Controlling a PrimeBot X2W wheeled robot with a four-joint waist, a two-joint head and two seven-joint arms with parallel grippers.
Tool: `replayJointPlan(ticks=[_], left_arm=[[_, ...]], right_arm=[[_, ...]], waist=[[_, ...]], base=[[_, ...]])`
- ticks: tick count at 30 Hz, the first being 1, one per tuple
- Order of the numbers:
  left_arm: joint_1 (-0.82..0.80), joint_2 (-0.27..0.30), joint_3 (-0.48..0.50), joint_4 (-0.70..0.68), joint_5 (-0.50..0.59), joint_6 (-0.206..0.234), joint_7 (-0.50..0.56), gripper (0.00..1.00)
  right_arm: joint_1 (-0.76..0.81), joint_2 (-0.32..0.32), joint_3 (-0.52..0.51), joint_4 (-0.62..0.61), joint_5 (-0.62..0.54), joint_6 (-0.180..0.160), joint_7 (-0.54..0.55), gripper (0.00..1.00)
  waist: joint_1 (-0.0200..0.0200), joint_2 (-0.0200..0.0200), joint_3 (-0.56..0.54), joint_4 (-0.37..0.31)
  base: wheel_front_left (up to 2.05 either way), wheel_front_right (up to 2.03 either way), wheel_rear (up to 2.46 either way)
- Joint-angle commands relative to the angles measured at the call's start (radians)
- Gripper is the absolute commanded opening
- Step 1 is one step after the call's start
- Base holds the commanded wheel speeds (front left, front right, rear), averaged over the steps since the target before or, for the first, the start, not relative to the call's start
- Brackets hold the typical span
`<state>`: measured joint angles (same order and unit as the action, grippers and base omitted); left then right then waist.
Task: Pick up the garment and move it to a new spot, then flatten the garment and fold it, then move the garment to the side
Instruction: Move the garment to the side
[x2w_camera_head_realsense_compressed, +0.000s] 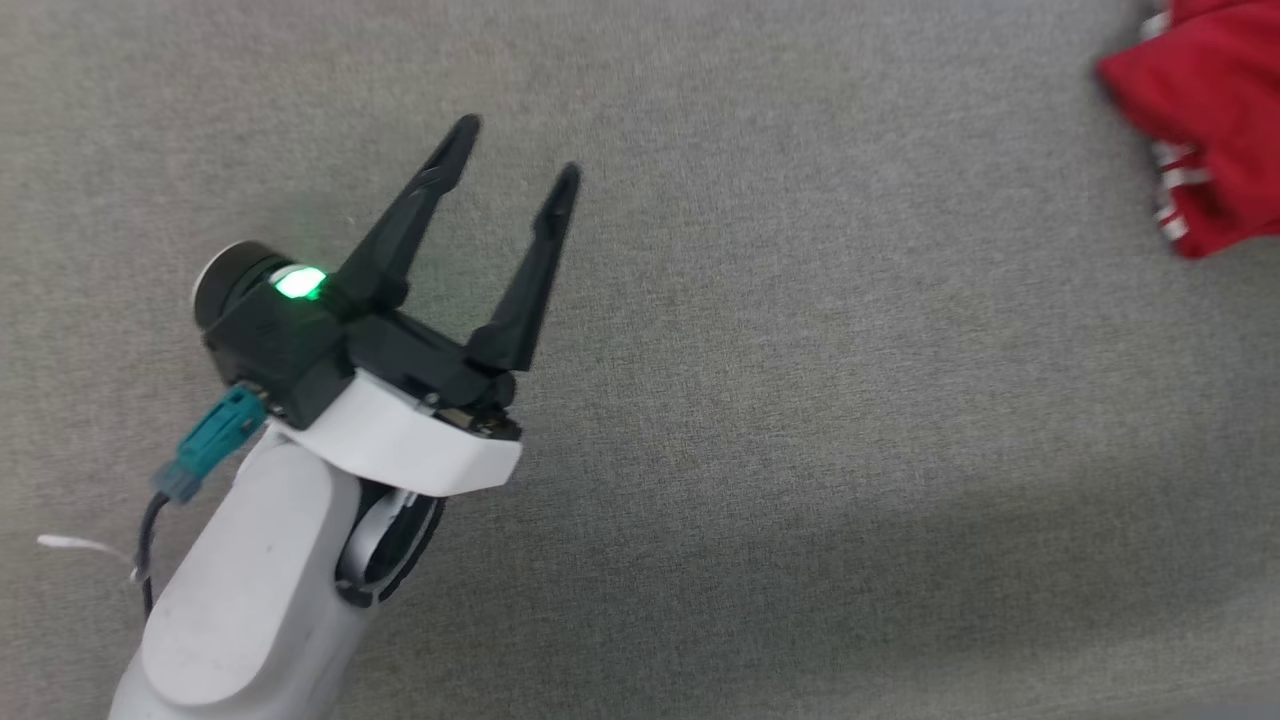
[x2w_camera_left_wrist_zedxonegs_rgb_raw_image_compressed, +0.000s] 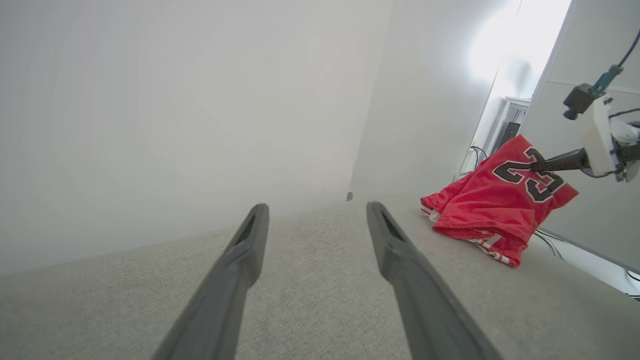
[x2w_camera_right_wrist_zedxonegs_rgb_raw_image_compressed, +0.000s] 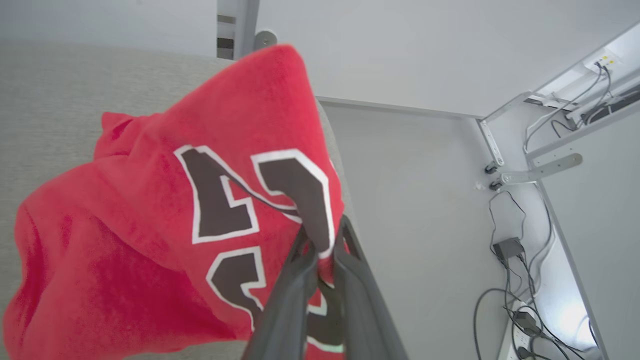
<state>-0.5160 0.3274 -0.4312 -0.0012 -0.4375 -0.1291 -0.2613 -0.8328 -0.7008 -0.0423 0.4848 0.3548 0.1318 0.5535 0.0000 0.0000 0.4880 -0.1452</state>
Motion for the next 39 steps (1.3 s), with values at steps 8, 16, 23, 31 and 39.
replayJointPlan(ticks=[8,16,23,31,39], left_arm=[[-0.082,-0.001,-0.067,0.009,0.01,-0.002,-0.005,1.0],[-0.104,0.006,-0.084,0.017,0.002,-0.002,-0.005,1.0],[-0.068,0.025,-0.044,0.018,-0.002,-0.002,-0.005,1.0],[0.007,0.026,0.042,0.025,-0.01,-0.002,-0.005,1.0],[0.11,0.015,0.162,0.039,-0.021,-0.002,-0.005,1.0]], right_arm=[[-0.08,0.064,-0.126,0.172,-0.176,-0.002,-0.114,0.0],[-0.129,0.132,-0.224,0.29,-0.292,-0.002,-0.179,0.59],[-0.155,0.15,-0.245,0.301,-0.326,-0.002,-0.217,1.0],[-0.135,0.181,-0.19,0.249,-0.272,-0.002,-0.278,1.0],[-0.052,0.258,-0.111,0.137,-0.147,-0.002,-0.379,1.0]], waist=[[0.0,0.0,0.074,0.013],[0.0,0.0,0.091,0.033],[0.0,0.0,0.065,0.025],[0.0,0.0,-0.003,0.022],[0.0,0.0,-0.085,0.037]], base=[[0.0,0.0,0.0],[0.0,0.0,0.0],[0.0,0.0,0.0],[0.0,0.0,0.0],[0.0,0.0,0.0]])
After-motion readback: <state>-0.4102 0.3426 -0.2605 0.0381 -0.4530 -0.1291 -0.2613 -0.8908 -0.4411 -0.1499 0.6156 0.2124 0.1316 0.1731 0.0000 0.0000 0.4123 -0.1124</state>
